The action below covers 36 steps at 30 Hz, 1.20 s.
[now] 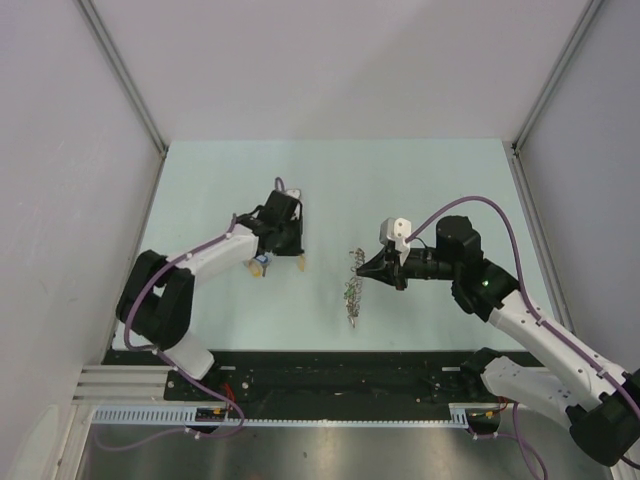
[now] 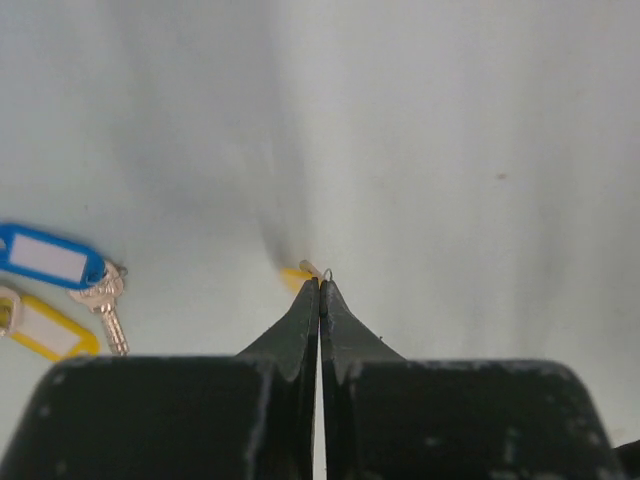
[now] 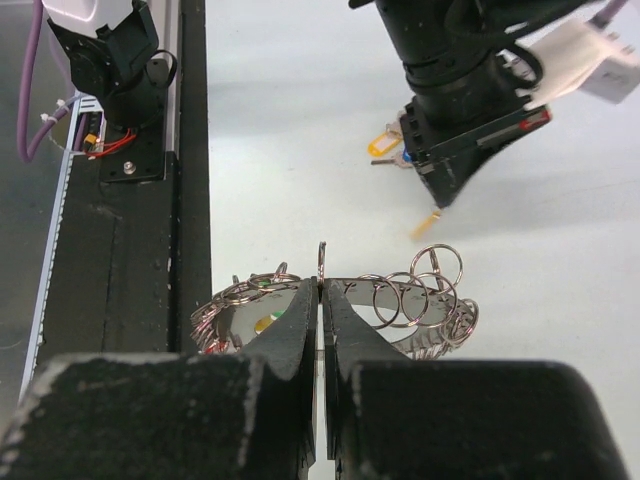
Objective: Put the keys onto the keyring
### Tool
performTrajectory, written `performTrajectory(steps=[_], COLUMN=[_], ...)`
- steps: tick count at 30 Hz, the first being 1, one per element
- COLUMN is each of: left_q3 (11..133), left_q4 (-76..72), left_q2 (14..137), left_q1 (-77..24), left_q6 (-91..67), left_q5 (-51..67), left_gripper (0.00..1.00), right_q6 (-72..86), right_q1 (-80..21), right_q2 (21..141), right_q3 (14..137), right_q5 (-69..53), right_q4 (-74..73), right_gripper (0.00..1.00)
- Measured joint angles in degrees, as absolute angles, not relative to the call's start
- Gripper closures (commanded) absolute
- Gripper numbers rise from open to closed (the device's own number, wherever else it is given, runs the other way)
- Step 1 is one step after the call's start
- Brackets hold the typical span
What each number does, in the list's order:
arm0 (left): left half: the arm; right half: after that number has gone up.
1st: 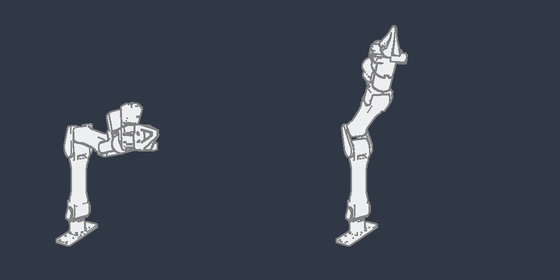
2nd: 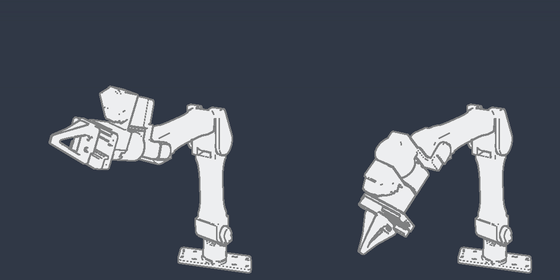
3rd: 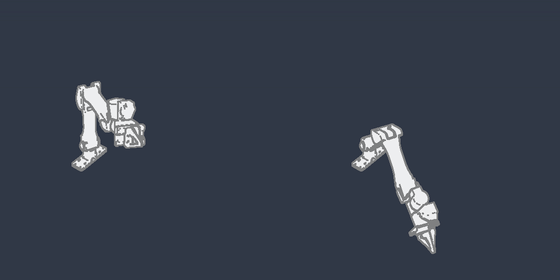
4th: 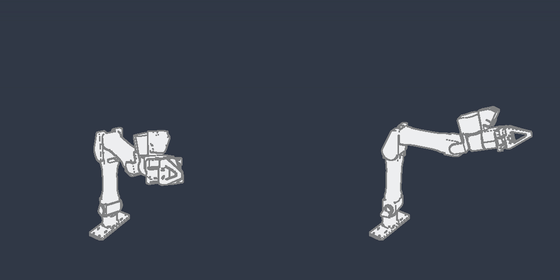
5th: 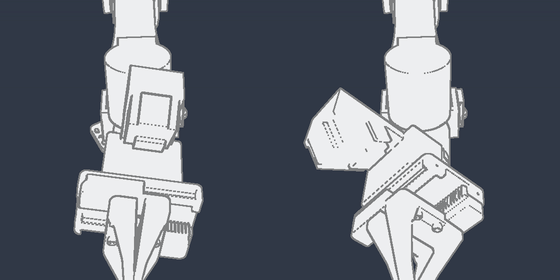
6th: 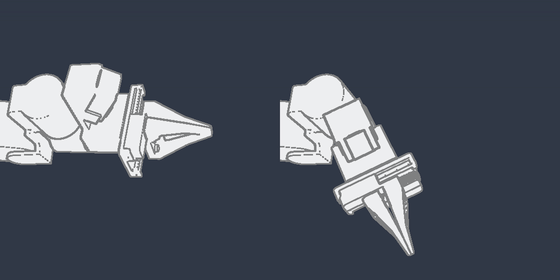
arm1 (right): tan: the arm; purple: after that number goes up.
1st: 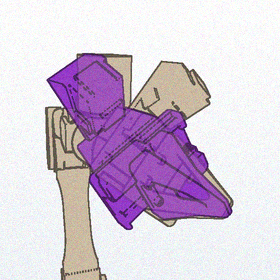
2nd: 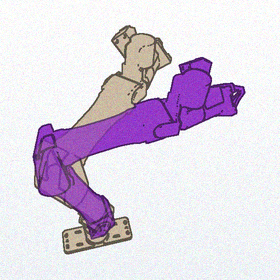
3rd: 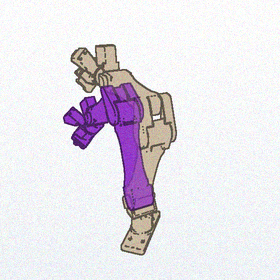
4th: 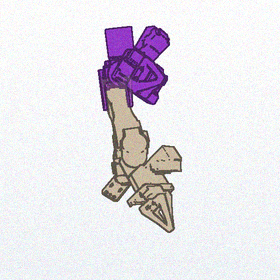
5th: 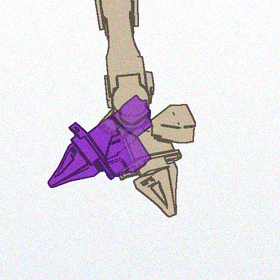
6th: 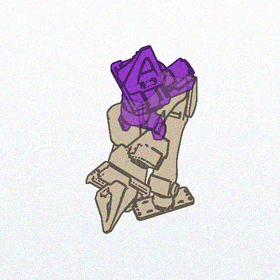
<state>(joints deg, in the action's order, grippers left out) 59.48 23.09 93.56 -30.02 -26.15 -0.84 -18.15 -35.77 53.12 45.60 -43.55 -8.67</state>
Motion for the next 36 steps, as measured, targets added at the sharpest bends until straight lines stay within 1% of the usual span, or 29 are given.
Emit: performTrajectory(steps=[2, 7, 13, 17, 24, 29, 36], left_q3=[61.3, 61.3, 52.6, 46.3, 42.2, 39.4, 38.2], left_q4=[22.1, 11.9, 1.6, -1.8, -4.0, -4.7, 3.5], left_q2=[91.6, 84.8, 76.8, 75.2, 77.5, 76.4, 72.5], left_q1=[-31.6, -37.4, -37.7, -38.1, -39.7, -40.6, -42.3], left_q6=[-24.9, -21.9, -19.9, -19.0, -19.0, -18.9, -19.0], left_q5=[-0.9, -0.3, 0.2, 0.2, -0.3, -2.4, -7.4], left_gripper=[1.00, 1.00, 1.00, 1.00, 1.00, 1.00, 1.00], right_q6=[-18.0, -17.7, -17.6, -17.6, -17.6, -17.6, -17.6], right_q1=[-35.8, -35.8, -35.8, -35.8, -35.8, -35.8, -35.8], right_q2=[52.4, 49.7, 46.8, 46.2, 45.4, 44.5, 44.5], right_q3=[45.6, 45.6, 45.6, 45.6, 45.6, 45.6, 45.5], right_q5=[-43.4, -42.4, -40.2, -39.3, -37.9, -37.1, -36.8], right_q4=[-8.6, -8.3, -8.3, -8.4, -9.7, -10.8, -11.4], right_gripper=[1.00, 1.00, 1.00, 1.00, 1.00, 1.00, 1.00])
